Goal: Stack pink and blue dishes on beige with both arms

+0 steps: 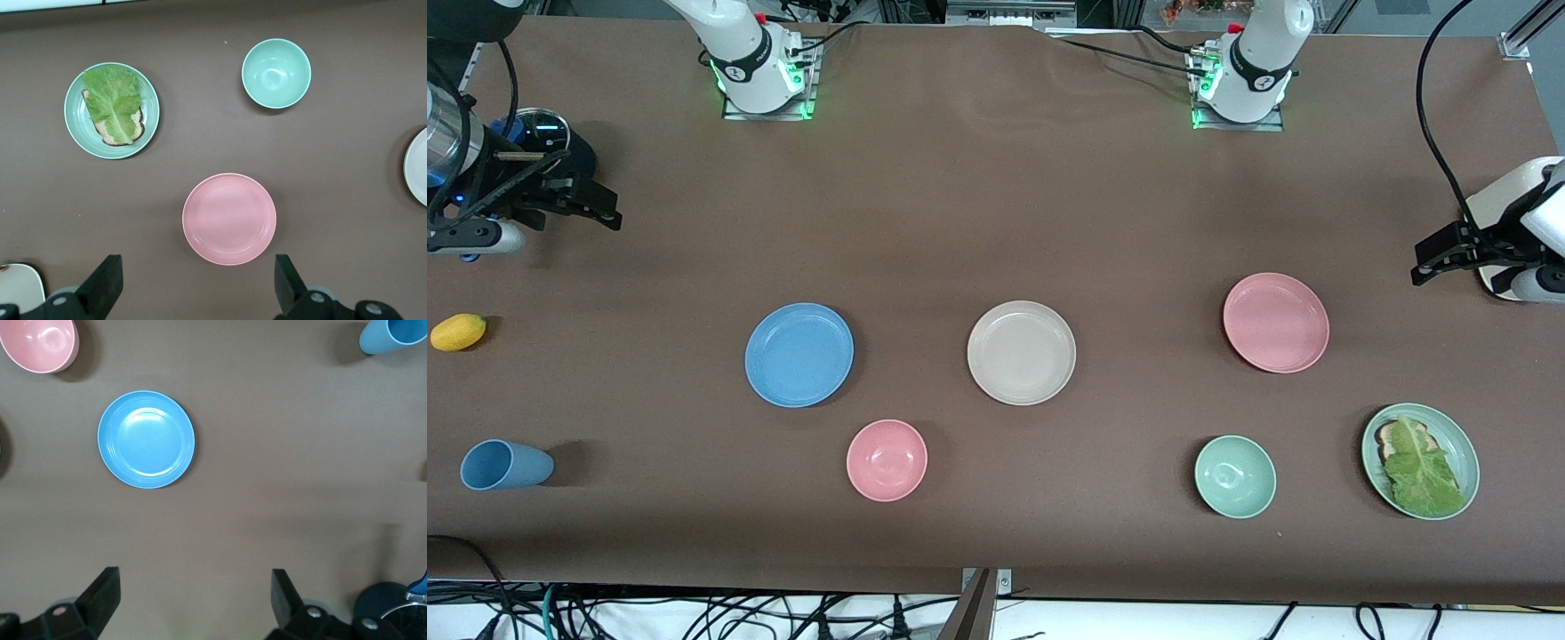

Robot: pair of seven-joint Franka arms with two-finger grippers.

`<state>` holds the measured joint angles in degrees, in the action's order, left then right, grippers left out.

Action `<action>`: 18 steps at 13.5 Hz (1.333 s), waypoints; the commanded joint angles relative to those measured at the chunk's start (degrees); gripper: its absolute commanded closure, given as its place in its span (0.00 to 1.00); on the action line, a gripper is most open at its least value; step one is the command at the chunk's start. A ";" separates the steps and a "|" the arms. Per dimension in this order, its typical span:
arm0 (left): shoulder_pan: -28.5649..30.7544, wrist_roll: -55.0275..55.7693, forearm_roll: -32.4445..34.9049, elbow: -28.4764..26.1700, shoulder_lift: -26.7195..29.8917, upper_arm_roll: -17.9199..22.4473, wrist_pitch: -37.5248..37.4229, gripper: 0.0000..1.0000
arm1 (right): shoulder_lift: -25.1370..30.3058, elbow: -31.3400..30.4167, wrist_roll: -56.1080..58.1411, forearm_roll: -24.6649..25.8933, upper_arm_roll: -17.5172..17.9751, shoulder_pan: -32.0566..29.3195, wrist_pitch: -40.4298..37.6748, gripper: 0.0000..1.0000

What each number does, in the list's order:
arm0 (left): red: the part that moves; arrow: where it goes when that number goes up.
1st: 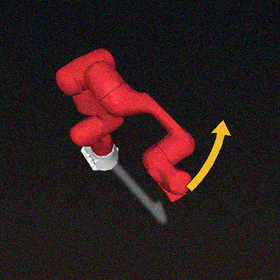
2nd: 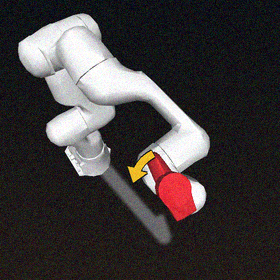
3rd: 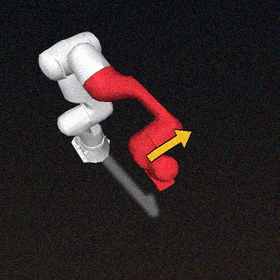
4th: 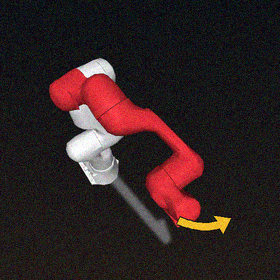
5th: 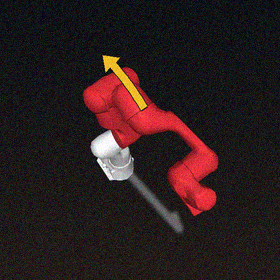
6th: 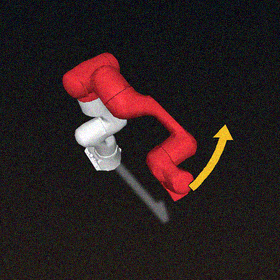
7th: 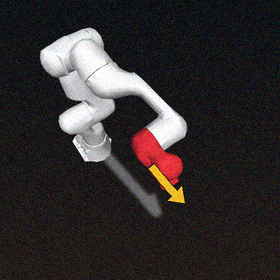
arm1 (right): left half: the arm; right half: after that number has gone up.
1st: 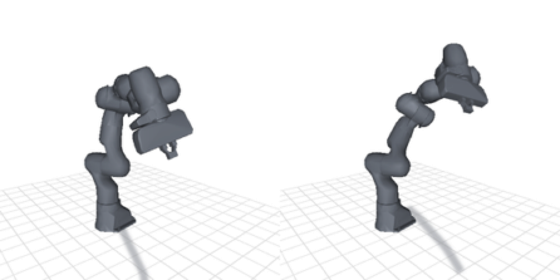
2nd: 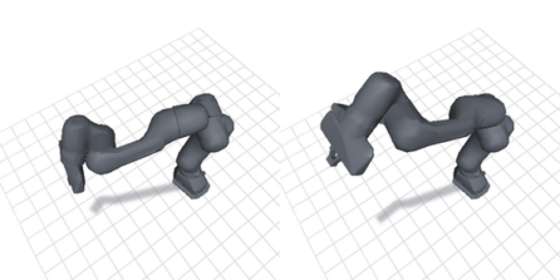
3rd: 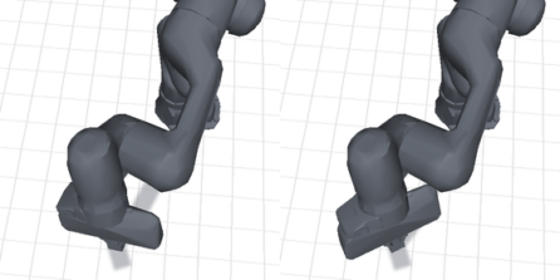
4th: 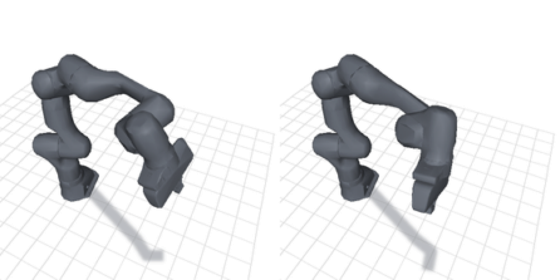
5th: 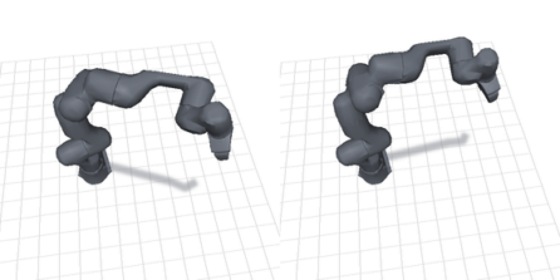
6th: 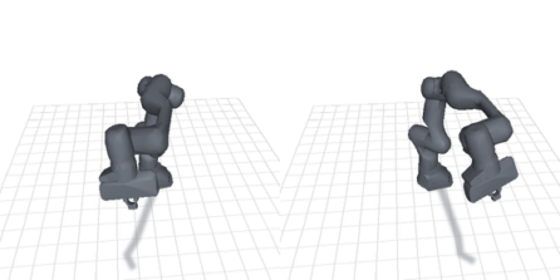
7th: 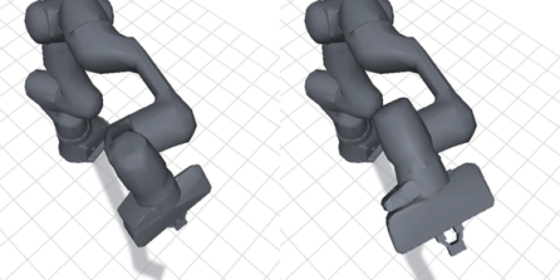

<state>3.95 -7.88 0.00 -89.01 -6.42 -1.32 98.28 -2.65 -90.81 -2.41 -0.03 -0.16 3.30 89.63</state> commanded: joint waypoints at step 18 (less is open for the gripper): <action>-0.26 -0.64 -0.44 -0.11 0.09 0.09 0.24 0.00 | -0.17 0.29 -2.60 -0.15 -0.10 0.12 1.07 0.00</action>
<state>3.86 -7.91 0.00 -89.01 -6.48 -1.40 98.31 -2.68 -90.82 -4.70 0.01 -0.20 3.39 90.89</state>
